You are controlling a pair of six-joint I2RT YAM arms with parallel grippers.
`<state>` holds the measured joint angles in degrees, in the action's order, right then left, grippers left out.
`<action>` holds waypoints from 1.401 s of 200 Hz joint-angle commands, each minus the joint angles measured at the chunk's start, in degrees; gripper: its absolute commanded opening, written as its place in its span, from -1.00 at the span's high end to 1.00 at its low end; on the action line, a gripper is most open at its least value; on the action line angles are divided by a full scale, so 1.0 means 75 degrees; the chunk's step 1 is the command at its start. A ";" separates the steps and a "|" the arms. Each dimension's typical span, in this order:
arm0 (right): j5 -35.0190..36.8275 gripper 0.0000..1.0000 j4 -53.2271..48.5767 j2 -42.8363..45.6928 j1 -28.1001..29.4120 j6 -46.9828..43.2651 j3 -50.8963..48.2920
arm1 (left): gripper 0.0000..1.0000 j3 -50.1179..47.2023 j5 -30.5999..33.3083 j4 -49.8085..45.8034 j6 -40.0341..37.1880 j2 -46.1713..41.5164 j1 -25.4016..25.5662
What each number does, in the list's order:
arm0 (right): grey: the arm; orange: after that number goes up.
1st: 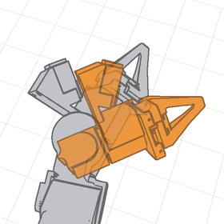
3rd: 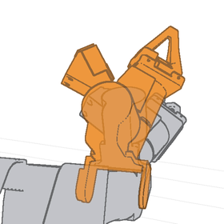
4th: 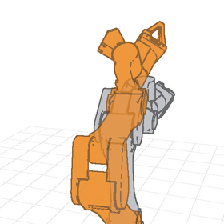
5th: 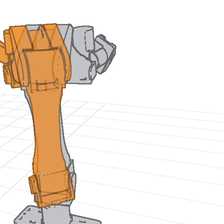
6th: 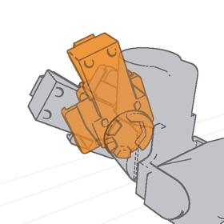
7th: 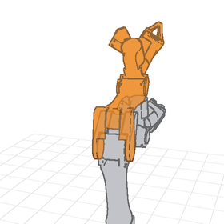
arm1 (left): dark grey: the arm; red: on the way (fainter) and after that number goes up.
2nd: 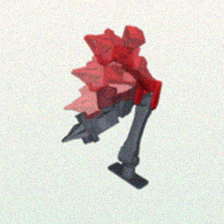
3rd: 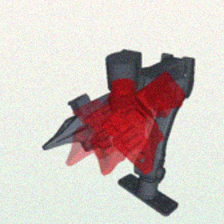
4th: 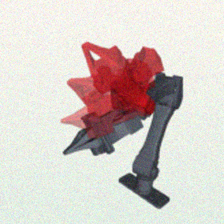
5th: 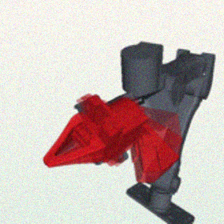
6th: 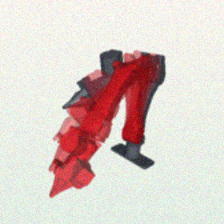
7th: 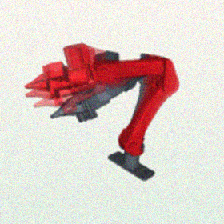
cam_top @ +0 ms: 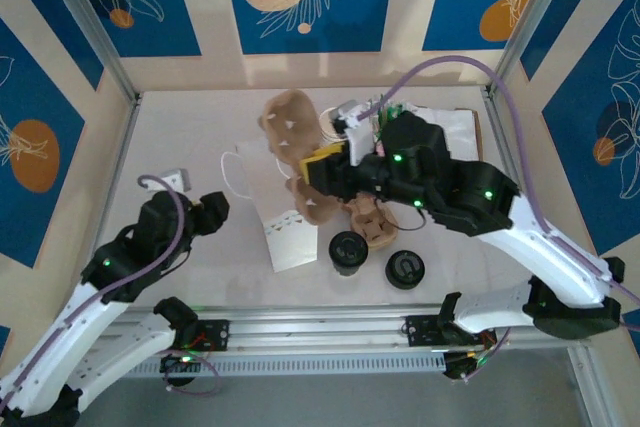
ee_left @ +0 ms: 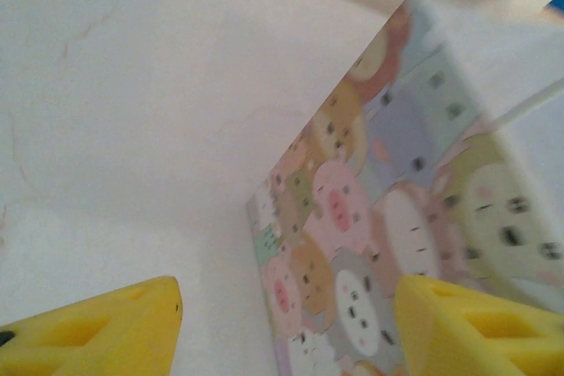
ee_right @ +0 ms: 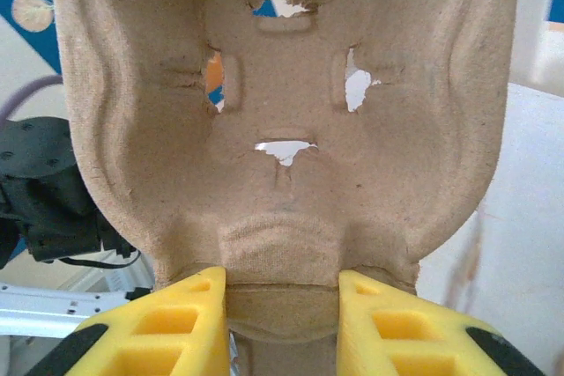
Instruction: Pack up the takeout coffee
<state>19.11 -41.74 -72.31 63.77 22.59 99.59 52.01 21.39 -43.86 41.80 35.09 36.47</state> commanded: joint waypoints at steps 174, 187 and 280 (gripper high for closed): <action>0.2367 0.40 -0.0214 -0.3237 0.0821 0.0305 0.2200 | -0.30 0.0551 -0.0291 0.0270 0.0239 -0.0825 0.0051; 0.2385 0.40 -0.0145 -0.3237 0.0839 0.0254 0.2194 | -0.30 0.0610 -0.0453 0.0388 0.0272 -0.0747 0.0058; 0.2965 0.40 -0.0155 -0.3196 0.0802 0.0222 0.2026 | -0.27 0.0893 -0.1770 0.1245 0.0370 -0.0138 0.0059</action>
<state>37.58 -43.07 -96.66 69.65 24.69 114.28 57.87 11.70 -38.54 43.55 34.22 36.47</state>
